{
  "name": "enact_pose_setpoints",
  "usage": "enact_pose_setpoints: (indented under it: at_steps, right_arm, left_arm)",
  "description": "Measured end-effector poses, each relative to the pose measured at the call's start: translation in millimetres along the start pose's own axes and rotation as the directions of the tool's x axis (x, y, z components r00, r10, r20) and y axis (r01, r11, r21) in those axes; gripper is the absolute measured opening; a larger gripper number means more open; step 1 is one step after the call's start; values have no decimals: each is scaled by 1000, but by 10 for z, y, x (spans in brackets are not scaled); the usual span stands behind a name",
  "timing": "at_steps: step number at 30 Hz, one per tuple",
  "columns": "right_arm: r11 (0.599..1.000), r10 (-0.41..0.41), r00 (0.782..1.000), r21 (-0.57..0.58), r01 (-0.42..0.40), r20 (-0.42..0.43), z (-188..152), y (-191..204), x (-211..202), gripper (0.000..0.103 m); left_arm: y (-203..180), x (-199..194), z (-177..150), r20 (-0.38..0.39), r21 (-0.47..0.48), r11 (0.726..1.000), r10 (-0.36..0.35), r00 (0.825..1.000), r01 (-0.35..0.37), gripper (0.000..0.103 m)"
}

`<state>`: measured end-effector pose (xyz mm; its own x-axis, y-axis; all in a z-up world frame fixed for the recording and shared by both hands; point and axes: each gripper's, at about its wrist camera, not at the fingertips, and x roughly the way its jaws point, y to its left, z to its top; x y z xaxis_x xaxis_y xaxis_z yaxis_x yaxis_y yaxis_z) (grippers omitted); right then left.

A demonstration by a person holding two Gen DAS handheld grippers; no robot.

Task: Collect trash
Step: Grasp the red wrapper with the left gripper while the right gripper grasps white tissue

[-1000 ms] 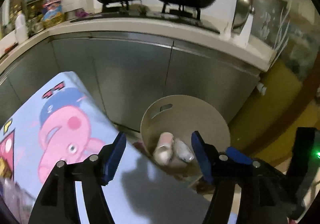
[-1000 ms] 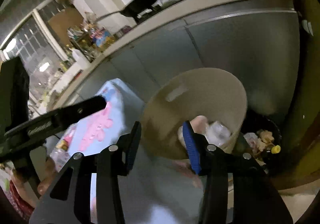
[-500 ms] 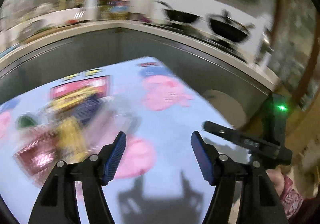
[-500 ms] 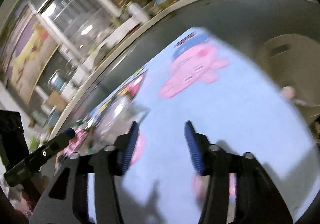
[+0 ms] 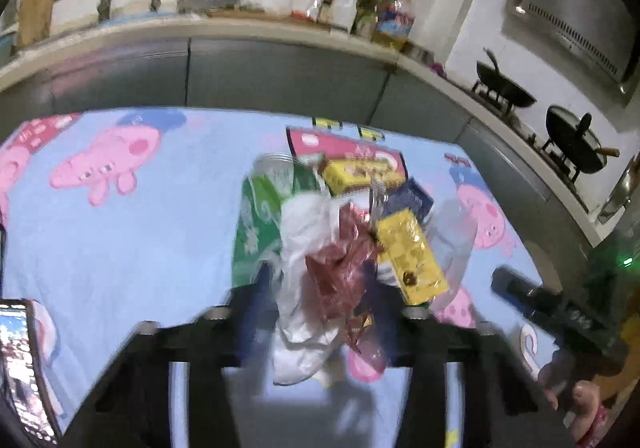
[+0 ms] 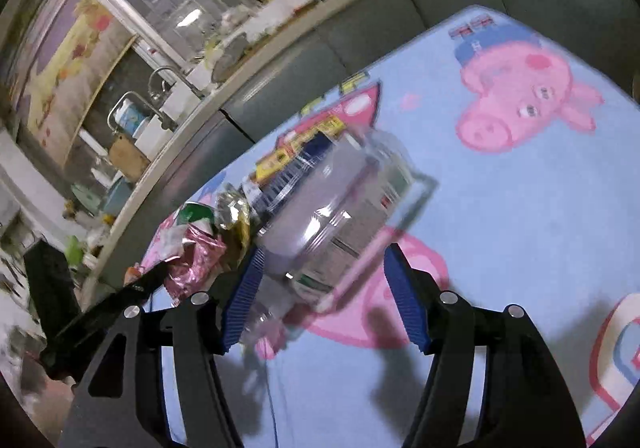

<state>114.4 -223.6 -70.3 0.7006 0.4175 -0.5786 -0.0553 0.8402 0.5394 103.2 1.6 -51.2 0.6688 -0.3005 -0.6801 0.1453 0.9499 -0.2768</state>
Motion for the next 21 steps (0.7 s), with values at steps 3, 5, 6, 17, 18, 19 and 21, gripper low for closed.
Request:
enact_pose_setpoints:
  at_steps: [3, 5, 6, 17, 18, 19, 21]
  right_arm:
    - [997, 8, 1000, -82, -7, 2, 49, 236, 14, 62]
    - [991, 12, 1000, -132, -13, -8, 72, 381, 50, 62]
    - [987, 15, 1000, -160, -17, -14, 87, 472, 84, 62]
    - [948, 62, 990, -304, -98, -125, -191, 1061, 365, 56]
    - [941, 61, 988, -322, -103, -139, -247, 1113, 386, 55]
    - [938, 64, 987, -328, -111, -150, -295, 1142, 402, 55]
    - [934, 72, 981, -333, -130, -179, -374, 1195, 435, 55]
  left_arm:
    - [55, 44, -74, -23, -5, 999, -36, 999, 36, 7]
    - [111, 1, -141, -25, -15, 999, -53, 998, 53, 6]
    - [141, -51, -176, -21, -22, 998, -67, 998, 66, 6]
    - [556, -517, -526, 9, -76, 984, -163, 987, 163, 6]
    - [593, -521, -538, 7, -78, 985, -155, 988, 155, 6]
    - [635, -515, -562, 1, -80, 986, -144, 990, 144, 6]
    - [721, -469, -605, -32, -104, 986, -132, 991, 128, 8]
